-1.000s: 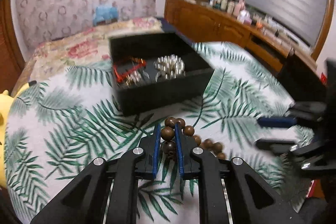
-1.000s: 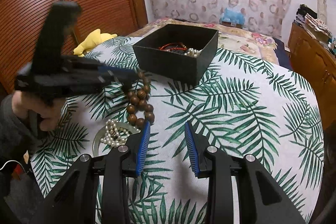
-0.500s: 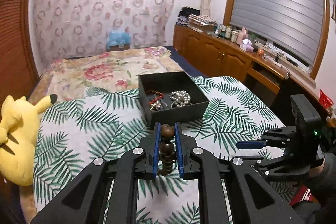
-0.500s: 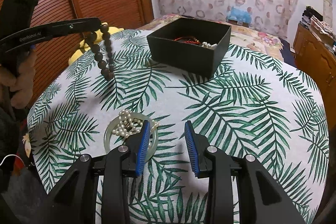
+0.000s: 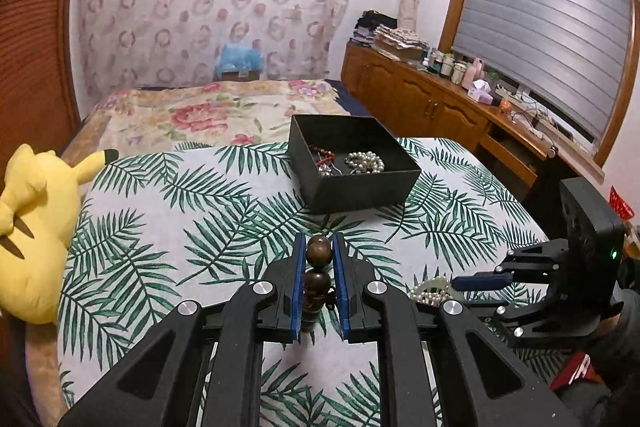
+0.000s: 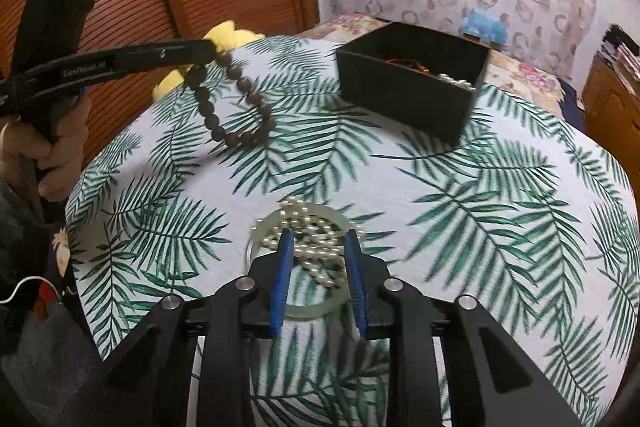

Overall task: Organize jewelry
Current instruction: 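Grasp the brown bead bracelet with the left tool and lift it, then grasp the pearl strand on the jade bangle with the right tool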

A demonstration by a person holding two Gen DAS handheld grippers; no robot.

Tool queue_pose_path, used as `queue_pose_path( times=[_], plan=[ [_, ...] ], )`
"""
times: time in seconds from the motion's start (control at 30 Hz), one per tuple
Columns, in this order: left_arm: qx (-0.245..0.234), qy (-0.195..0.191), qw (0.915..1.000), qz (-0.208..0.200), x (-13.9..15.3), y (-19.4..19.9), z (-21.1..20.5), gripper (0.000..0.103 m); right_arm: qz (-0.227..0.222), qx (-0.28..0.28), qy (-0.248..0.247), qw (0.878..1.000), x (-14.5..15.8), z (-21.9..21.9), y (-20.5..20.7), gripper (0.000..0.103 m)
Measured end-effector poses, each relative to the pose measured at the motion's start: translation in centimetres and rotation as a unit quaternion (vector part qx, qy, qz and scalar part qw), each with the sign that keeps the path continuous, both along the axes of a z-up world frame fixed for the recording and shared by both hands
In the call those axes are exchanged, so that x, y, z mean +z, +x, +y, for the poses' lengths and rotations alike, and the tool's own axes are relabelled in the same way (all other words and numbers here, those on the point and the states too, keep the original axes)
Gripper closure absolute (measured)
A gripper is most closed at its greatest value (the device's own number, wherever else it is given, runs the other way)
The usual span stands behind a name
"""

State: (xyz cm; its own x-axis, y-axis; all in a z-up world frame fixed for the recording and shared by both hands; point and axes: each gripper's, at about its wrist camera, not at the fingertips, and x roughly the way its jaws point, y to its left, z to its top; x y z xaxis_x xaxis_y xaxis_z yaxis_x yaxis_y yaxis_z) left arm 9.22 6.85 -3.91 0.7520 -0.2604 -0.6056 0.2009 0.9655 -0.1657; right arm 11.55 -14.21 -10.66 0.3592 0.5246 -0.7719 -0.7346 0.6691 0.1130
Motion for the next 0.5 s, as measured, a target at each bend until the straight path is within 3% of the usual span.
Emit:
queue_pose_path(
  times=[0.43,0.5],
  plan=[
    [0.002,-0.007,0.9999,-0.015,1.1,-0.9,0.5,0.091,-0.014,0.02,-0.052,0.998,-0.8,2.6,0.3,0.075],
    [0.002,-0.007,0.9999,-0.015,1.1,-1.0,0.5,0.091,-0.015,0.02,-0.051,0.998,-0.7,2.2,0.4,0.081]
  ],
)
